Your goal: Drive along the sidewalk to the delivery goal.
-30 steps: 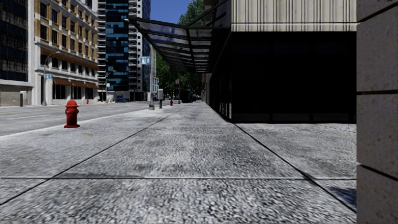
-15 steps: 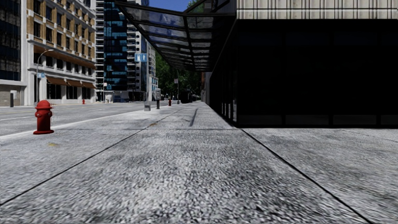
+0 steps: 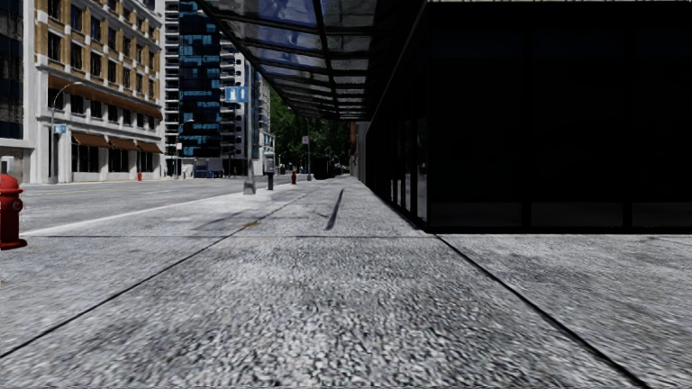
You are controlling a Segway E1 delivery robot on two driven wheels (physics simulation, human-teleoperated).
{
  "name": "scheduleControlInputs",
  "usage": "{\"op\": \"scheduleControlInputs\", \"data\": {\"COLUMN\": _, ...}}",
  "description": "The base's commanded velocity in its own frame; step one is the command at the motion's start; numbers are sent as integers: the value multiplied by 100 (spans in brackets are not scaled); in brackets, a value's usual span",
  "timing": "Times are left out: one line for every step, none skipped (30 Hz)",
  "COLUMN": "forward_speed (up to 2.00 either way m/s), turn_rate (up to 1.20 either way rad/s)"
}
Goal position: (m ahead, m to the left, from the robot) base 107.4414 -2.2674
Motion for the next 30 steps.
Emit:
{"op": "scheduleControlInputs", "data": {"forward_speed": 200, "turn_rate": 0}}
{"op": "scheduleControlInputs", "data": {"forward_speed": 200, "turn_rate": 0}}
{"op": "scheduleControlInputs", "data": {"forward_speed": 200, "turn_rate": 0}}
{"op": "scheduleControlInputs", "data": {"forward_speed": 200, "turn_rate": 0}}
{"op": "scheduleControlInputs", "data": {"forward_speed": 200, "turn_rate": 0}}
{"op": "scheduleControlInputs", "data": {"forward_speed": 200, "turn_rate": 0}}
{"op": "scheduleControlInputs", "data": {"forward_speed": 200, "turn_rate": 0}}
{"op": "scheduleControlInputs", "data": {"forward_speed": 200, "turn_rate": 0}}
{"op": "scheduleControlInputs", "data": {"forward_speed": 200, "turn_rate": 0}}
{"op": "scheduleControlInputs", "data": {"forward_speed": 200, "turn_rate": 0}}
{"op": "scheduleControlInputs", "data": {"forward_speed": 200, "turn_rate": 0}}
{"op": "scheduleControlInputs", "data": {"forward_speed": 200, "turn_rate": 0}}
{"op": "scheduleControlInputs", "data": {"forward_speed": 200, "turn_rate": 0}}
{"op": "scheduleControlInputs", "data": {"forward_speed": 200, "turn_rate": 0}}
{"op": "scheduleControlInputs", "data": {"forward_speed": 200, "turn_rate": 0}}
{"op": "scheduleControlInputs", "data": {"forward_speed": 200, "turn_rate": 0}}
{"op": "scheduleControlInputs", "data": {"forward_speed": 200, "turn_rate": 0}}
{"op": "scheduleControlInputs", "data": {"forward_speed": 200, "turn_rate": 0}}
{"op": "scheduleControlInputs", "data": {"forward_speed": 200, "turn_rate": 0}}
{"op": "scheduleControlInputs", "data": {"forward_speed": 200, "turn_rate": 0}}
{"op": "scheduleControlInputs", "data": {"forward_speed": 200, "turn_rate": 0}}
{"op": "scheduleControlInputs", "data": {"forward_speed": 200, "turn_rate": 0}}
{"op": "scheduleControlInputs", "data": {"forward_speed": 200, "turn_rate": 0}}
{"op": "scheduleControlInputs", "data": {"forward_speed": 200, "turn_rate": 0}}
{"op": "scheduleControlInputs", "data": {"forward_speed": 200, "turn_rate": 0}}
{"op": "scheduleControlInputs", "data": {"forward_speed": 200, "turn_rate": 0}}
{"op": "scheduleControlInputs", "data": {"forward_speed": 200, "turn_rate": 0}}
{"op": "scheduleControlInputs", "data": {"forward_speed": 200, "turn_rate": 0}}
{"op": "scheduleControlInputs", "data": {"forward_speed": 200, "turn_rate": 0}}
{"op": "scheduleControlInputs", "data": {"forward_speed": 200, "turn_rate": 0}}
